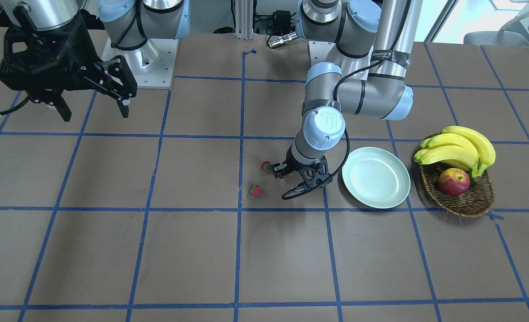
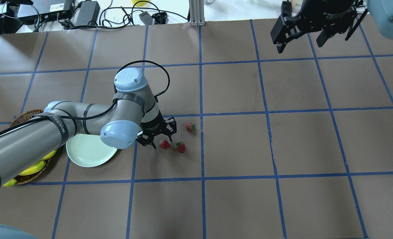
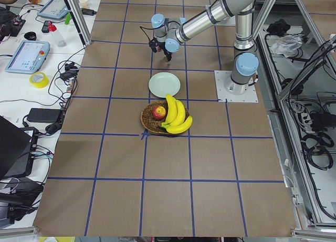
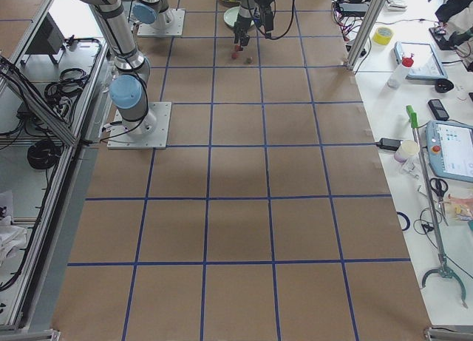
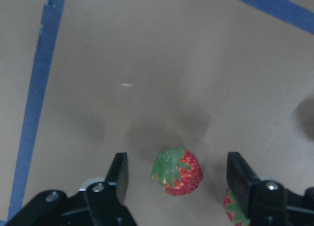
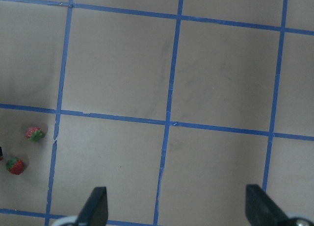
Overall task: Collect all strawberries into plate
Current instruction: 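Grasp the strawberry nearest the plate with the left gripper, then lower the held strawberry onto the plate and open the left gripper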
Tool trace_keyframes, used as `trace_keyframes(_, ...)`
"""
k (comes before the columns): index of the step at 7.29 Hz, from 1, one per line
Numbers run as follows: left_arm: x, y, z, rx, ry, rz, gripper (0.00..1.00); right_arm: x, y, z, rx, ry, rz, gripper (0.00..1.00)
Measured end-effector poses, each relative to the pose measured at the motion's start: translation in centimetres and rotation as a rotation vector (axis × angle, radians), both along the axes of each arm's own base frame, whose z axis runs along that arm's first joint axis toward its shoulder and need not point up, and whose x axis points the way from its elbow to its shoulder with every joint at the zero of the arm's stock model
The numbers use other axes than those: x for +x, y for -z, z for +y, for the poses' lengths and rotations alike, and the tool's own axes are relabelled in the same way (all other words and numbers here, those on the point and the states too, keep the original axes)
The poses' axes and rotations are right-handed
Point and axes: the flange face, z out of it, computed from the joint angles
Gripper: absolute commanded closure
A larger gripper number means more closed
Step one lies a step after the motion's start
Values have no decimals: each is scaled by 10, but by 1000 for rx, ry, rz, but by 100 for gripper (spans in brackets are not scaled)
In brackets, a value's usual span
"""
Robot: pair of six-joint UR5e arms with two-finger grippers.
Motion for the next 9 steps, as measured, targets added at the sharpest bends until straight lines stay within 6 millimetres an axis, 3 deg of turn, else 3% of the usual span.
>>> trace_keyframes(3, -4, -1, 0, 4, -4, 35, 100, 0, -1, 0, -5, -1, -1, 0)
trace_keyframes(5, 2, -24, -14, -59, 23, 20, 100, 0, -1, -2, -17, 1, 0, 0)
trace_keyframes(7, 31, -70, -45, -119, 74, -59, 100, 0, -1, -3, -26, 1, 1, 0)
trace_keyframes(9, 85, -93, -66, -109, 155, -76, 100, 0, 0, -3, -30, 0, 0, 0)
